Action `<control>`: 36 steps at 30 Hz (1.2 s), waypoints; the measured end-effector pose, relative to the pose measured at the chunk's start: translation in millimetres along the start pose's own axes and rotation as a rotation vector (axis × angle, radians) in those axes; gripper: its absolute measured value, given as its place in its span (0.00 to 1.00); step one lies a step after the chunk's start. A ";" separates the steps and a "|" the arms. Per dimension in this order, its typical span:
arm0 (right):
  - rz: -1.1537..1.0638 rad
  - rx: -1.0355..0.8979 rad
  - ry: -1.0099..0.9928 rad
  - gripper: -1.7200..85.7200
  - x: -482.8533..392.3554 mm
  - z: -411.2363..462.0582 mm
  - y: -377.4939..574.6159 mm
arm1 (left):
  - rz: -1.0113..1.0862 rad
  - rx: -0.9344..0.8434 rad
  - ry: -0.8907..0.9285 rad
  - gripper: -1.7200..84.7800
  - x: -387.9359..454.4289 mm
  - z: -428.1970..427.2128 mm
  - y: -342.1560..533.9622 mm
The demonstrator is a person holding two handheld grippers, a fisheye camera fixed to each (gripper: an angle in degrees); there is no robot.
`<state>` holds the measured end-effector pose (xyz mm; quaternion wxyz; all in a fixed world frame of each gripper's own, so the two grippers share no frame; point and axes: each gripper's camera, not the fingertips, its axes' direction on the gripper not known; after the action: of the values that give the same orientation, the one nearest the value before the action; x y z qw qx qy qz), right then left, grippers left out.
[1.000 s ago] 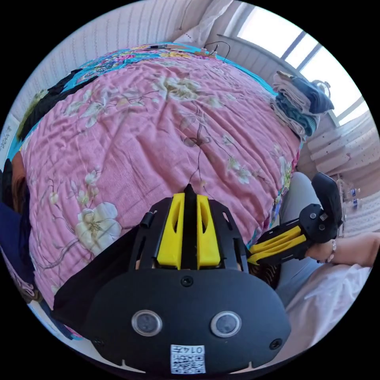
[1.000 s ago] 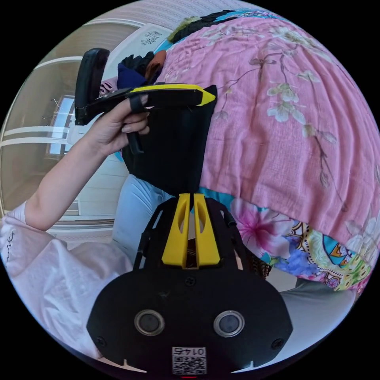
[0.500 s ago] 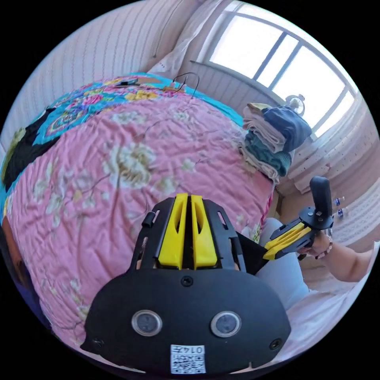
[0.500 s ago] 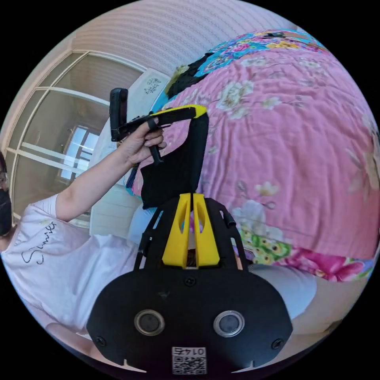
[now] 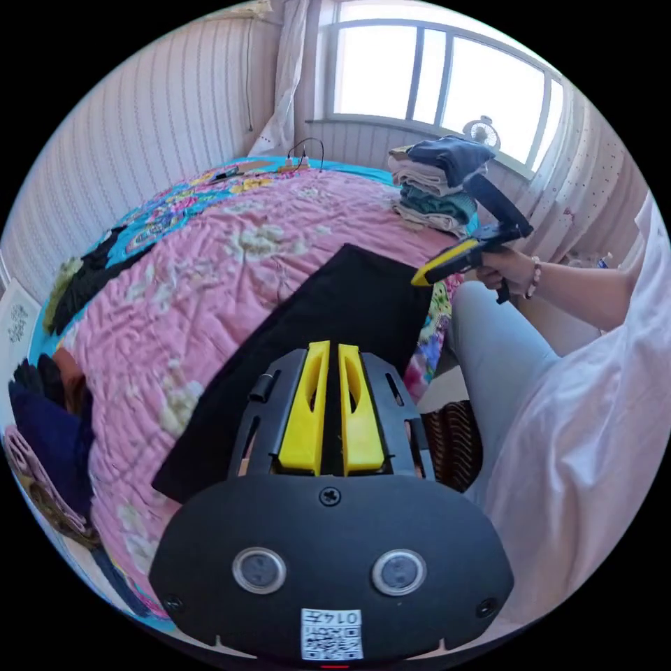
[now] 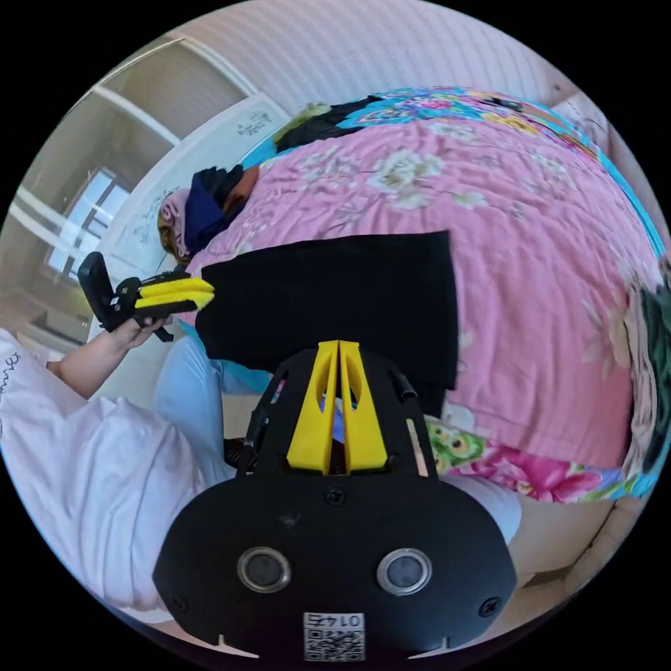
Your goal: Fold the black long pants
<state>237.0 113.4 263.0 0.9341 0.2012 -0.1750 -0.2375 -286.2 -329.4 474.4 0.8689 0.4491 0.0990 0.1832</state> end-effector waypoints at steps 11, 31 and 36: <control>-0.326 -0.323 0.305 0.02 -117.3 104.2 -154.9 | -0.053 -0.127 0.013 0.01 46.8 94.6 -17.7; -0.325 -0.506 0.282 0.01 -131.1 158.2 -214.3 | 0.144 -0.270 -0.003 0.01 86.2 159.0 -27.6; -0.303 -0.496 0.286 0.01 -127.1 156.6 -209.9 | 0.152 -0.244 0.018 0.01 83.1 165.7 -27.4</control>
<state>-12.5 -36.4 271.6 0.9238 0.0228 0.0532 -0.3785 -148.2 -433.4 547.0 0.8999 0.3445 0.0495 0.2629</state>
